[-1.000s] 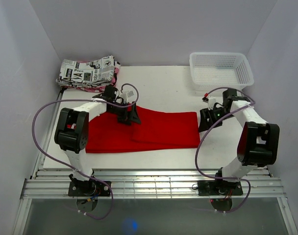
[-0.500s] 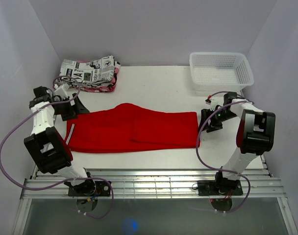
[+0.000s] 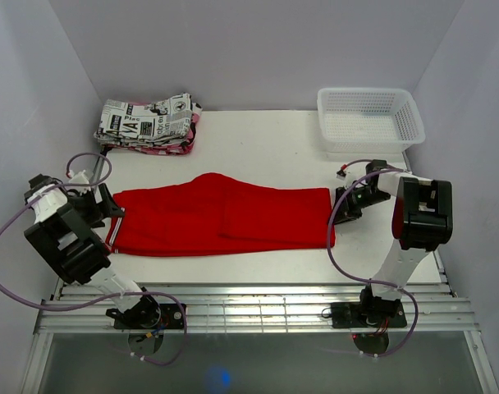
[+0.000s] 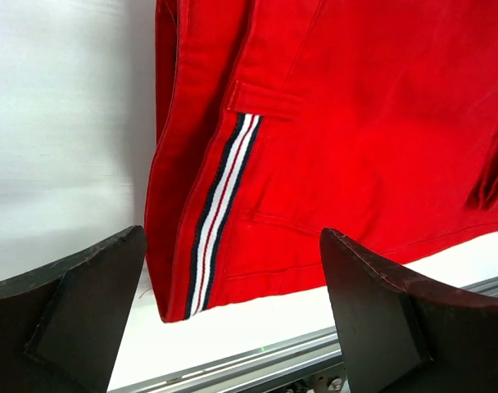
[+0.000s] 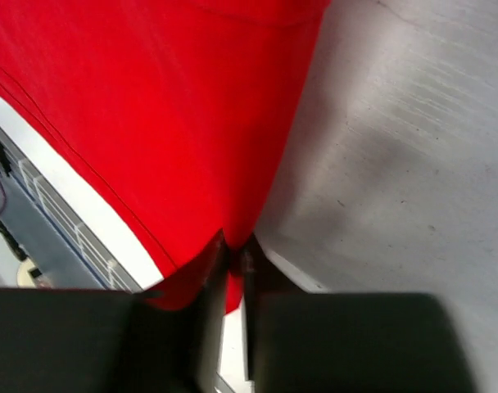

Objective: Fold and stack the trousers
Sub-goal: Fold the trousers

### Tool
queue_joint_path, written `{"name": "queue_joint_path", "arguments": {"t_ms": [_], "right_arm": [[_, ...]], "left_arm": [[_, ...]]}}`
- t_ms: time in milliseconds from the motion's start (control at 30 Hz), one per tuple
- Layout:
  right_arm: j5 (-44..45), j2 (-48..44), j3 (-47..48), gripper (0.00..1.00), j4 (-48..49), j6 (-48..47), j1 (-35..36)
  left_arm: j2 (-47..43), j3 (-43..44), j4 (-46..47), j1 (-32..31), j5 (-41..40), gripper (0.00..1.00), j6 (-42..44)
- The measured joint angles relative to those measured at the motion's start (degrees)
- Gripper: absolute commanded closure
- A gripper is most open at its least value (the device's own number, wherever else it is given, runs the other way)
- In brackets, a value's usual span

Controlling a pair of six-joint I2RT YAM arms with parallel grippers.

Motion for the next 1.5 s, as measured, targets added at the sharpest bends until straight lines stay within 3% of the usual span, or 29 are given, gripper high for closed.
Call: {"name": "queue_joint_path", "arguments": {"t_ms": [233, 400, 667, 833, 1033, 1167, 1200, 1267, 1300, 1367, 1400, 1500], "right_arm": [[0.0, -0.2, 0.8, 0.92, -3.0, -2.6, -1.4], [1.8, -2.2, 4.5, 0.92, -10.8, -8.6, -8.9], [5.4, -4.9, 19.6, 0.92, -26.2, -18.2, -18.9], [2.1, -11.6, 24.4, 0.92, -30.9, -17.4, -16.8], [-5.5, -15.3, 25.7, 0.92, -31.5, -9.4, -6.1], [-7.7, -15.7, 24.1, 0.92, -25.5, 0.0, 2.2], [-7.8, -16.0, 23.0, 0.92, -22.8, 3.2, 4.9], [-7.4, -16.9, 21.1, 0.92, -18.3, 8.4, 9.7], [-7.1, -17.2, 20.5, 0.92, -16.3, 10.9, 11.8], [-6.2, -17.5, 19.6, 0.92, -12.3, 15.5, 16.4], [-5.8, -17.5, 19.5, 0.92, -10.5, 17.7, 18.6], [-4.5, -17.5, 19.5, 0.92, -5.7, 22.8, 24.3]], "left_arm": [[1.6, -3.5, 1.8, -0.3, -0.3, 0.02, 2.9], [1.6, -5.0, 2.8, -0.3, 1.9, 0.06, 3.7], [0.4, -8.7, 2.0, -2.7, 7.8, 0.05, 4.9], [-3.0, -11.3, 2.6, -9.9, 9.9, 0.06, 4.1], [-4.1, -14.2, 6.2, -18.2, 13.2, 0.11, -1.4], [-3.8, -16.2, 9.4, -21.4, 15.3, 0.26, -5.9], [-3.5, -16.5, 10.2, -22.1, 15.6, 0.35, -7.0], [-2.4, -16.9, 12.1, -23.3, 16.3, 0.45, -9.2], [-1.7, -17.0, 13.0, -23.9, 16.7, 0.58, -10.2], [-0.1, -17.2, 14.4, -24.5, 17.4, 0.71, -11.8], [0.7, -17.3, 15.0, -24.7, 17.7, 0.83, -12.5], [2.6, -17.4, 16.3, -24.7, 18.7, 0.96, -13.7]]}}
